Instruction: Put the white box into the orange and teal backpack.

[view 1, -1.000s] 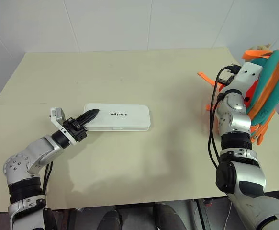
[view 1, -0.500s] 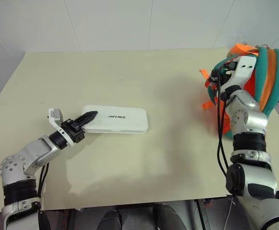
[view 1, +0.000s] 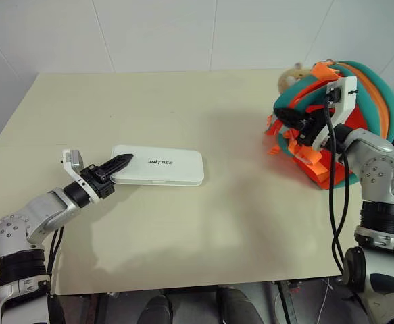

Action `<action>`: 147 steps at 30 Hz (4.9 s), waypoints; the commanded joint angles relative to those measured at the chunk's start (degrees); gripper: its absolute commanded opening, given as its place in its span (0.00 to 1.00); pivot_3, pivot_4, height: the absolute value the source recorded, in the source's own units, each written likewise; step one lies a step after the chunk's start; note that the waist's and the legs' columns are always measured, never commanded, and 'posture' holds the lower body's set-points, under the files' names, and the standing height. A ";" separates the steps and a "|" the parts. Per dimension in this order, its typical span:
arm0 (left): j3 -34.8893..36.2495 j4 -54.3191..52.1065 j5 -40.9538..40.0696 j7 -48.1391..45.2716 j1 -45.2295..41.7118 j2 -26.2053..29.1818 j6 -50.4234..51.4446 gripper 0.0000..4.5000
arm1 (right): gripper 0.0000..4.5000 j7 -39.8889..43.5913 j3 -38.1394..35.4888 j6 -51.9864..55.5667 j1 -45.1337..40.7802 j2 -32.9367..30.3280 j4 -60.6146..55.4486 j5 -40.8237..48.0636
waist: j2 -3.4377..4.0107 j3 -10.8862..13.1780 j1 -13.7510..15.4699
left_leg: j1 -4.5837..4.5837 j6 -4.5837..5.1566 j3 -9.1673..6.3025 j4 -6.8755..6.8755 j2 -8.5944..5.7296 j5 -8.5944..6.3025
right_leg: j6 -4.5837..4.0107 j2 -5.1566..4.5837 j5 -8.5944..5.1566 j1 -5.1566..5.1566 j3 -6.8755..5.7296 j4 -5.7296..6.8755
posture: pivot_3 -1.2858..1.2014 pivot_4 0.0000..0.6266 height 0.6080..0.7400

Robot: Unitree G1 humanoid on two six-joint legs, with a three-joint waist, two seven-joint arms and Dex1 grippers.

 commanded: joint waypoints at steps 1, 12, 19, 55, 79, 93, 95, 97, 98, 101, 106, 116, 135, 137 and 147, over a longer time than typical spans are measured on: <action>0.99 1.79 -0.80 -2.59 -2.61 2.56 0.87 0.31 | 0.13 5.01 1.95 7.55 -1.42 -0.30 -10.08 10.18 | 0.00 0.00 -0.03 | 0.00 0.00 0.00 -0.02 0.00 0.00 | 0.00 0.00 0.00 -0.01 0.00 -0.01 | 0.52 0.24 1.00; 2.21 9.06 3.80 -6.79 -7.55 6.28 3.28 0.31 | 0.13 18.24 7.75 13.97 1.90 -4.08 -20.33 23.74 | -0.03 0.00 1.27 | -0.13 0.03 -0.07 0.01 -0.02 -0.03 | 0.00 -0.02 0.00 -0.06 -0.10 -0.09 | 0.52 0.24 1.00; 4.22 10.38 2.46 -5.99 -6.65 7.68 5.21 0.31 | 0.13 36.60 16.98 0.35 6.82 -14.54 -17.97 11.68 | -0.05 0.00 1.39 | -0.16 0.08 -0.09 0.12 -0.09 -0.06 | 0.01 -0.08 0.00 -0.05 -0.14 -0.28 | 0.52 0.24 1.00; 9.21 6.93 -2.69 -1.18 -3.99 11.59 3.84 0.31 | 0.13 48.32 19.69 4.74 -3.81 -21.21 -16.03 22.07 | -0.06 0.02 1.03 | -0.19 0.22 -0.13 0.31 0.02 -0.38 | 0.00 -0.16 -0.01 -0.20 -0.07 -0.30 | 0.52 0.24 1.00; 15.23 -15.11 2.15 -13.98 0.91 20.21 -2.56 0.31 | 0.13 53.45 23.11 -2.75 2.19 -20.14 -12.07 11.71 | -0.07 0.03 1.11 | -0.15 0.41 0.40 0.87 0.04 -0.62 | 0.01 -0.07 0.00 -0.07 -0.08 -0.08 | 0.52 0.24 1.00; 15.68 -20.02 8.19 -28.90 -2.16 24.14 -3.85 0.31 | 0.13 53.93 24.89 -4.75 -0.45 -17.19 -7.88 8.27 | -0.07 0.05 1.08 | -0.15 0.61 0.41 0.86 0.06 -0.74 | 0.00 -0.08 0.00 -0.05 -0.09 -0.11 | 0.52 0.24 1.00; 15.90 -20.73 7.81 -29.87 -2.43 23.70 -4.08 0.31 | 0.13 54.06 24.97 -4.78 -0.49 -17.22 -7.78 8.16 | -0.07 0.05 1.08 | -0.15 0.61 0.42 0.84 0.08 -0.75 | 0.00 -0.08 -0.01 -0.06 -0.09 -0.11 | 0.52 0.24 1.00; 15.83 -21.00 6.91 -31.23 -2.27 23.56 -3.82 0.31 | 0.13 54.11 25.08 -4.85 -0.60 -17.25 -7.61 8.04 | -0.06 0.05 0.96 | -0.15 0.60 0.43 0.84 0.09 -0.77 | 0.00 -0.08 -0.01 -0.07 -0.09 -0.12 | 0.52 0.24 1.00; 15.68 -20.97 6.47 -31.76 -2.14 23.56 -3.60 0.31 | 0.13 54.10 25.12 -4.89 -0.67 -17.23 -7.52 7.97 | -0.06 0.05 0.90 | -0.15 0.61 0.46 0.84 0.09 -0.78 | 0.00 -0.08 -0.01 -0.07 -0.07 -0.12 | 0.52 0.24 1.00; 15.68 -23.99 13.65 -38.77 0.46 20.13 -7.91 0.31 | 0.13 53.95 25.36 -4.84 -1.19 -16.94 -7.08 7.76 | -0.02 0.08 0.97 | -0.14 0.64 0.50 0.86 0.11 -0.80 | 0.00 -0.07 -0.01 -0.08 -0.07 -0.11 | 0.52 0.24 1.00; 13.45 -26.41 24.12 -49.05 2.65 18.22 -14.07 0.31 | 0.13 53.80 25.51 -4.80 -2.09 -16.67 -6.28 7.58 | -0.02 0.09 1.06 | -0.08 0.64 0.60 0.89 0.10 -0.80 | 0.00 -0.07 0.00 -0.04 -0.07 -0.11 | 0.52 0.24 1.00; 12.99 -25.86 37.98 -61.13 3.23 19.76 -23.75 0.31 | 0.13 52.96 24.84 -4.47 -2.15 -16.13 -6.09 7.54 | -0.02 0.09 1.03 | -0.08 0.73 0.62 0.89 0.10 -0.85 | 0.01 -0.08 0.00 0.00 -0.07 -0.17 | 0.52 0.24 1.00; 6.05 -23.00 45.14 -68.71 -4.44 16.60 -30.90 0.31 | 0.13 51.36 24.22 -4.47 -2.81 -14.57 -5.26 7.00 | -0.02 0.09 1.03 | -0.09 0.77 0.62 0.93 0.14 -0.88 | 0.02 -0.07 0.01 -0.01 -0.09 -0.11 | 0.52 0.24 1.00; 4.37 -22.08 46.99 -69.53 -4.71 15.99 -32.04 0.31 | 0.13 50.83 23.97 -4.16 -2.74 -14.29 -5.44 7.28 | -0.02 0.09 1.00 | -0.08 0.77 0.62 0.93 0.14 -0.88 | 0.03 -0.08 0.01 -0.01 -0.09 -0.11 | 0.52 0.24 1.00; 0.80 -18.35 49.73 -73.14 -9.70 15.75 -33.18 0.31 | 0.13 50.52 23.30 -3.76 -2.43 -14.12 -5.77 7.18 | -0.02 0.09 1.04 | -0.08 0.78 0.62 0.97 0.12 -0.88 | 0.05 -0.08 0.02 0.01 -0.12 -0.06 | 0.52 0.24 1.00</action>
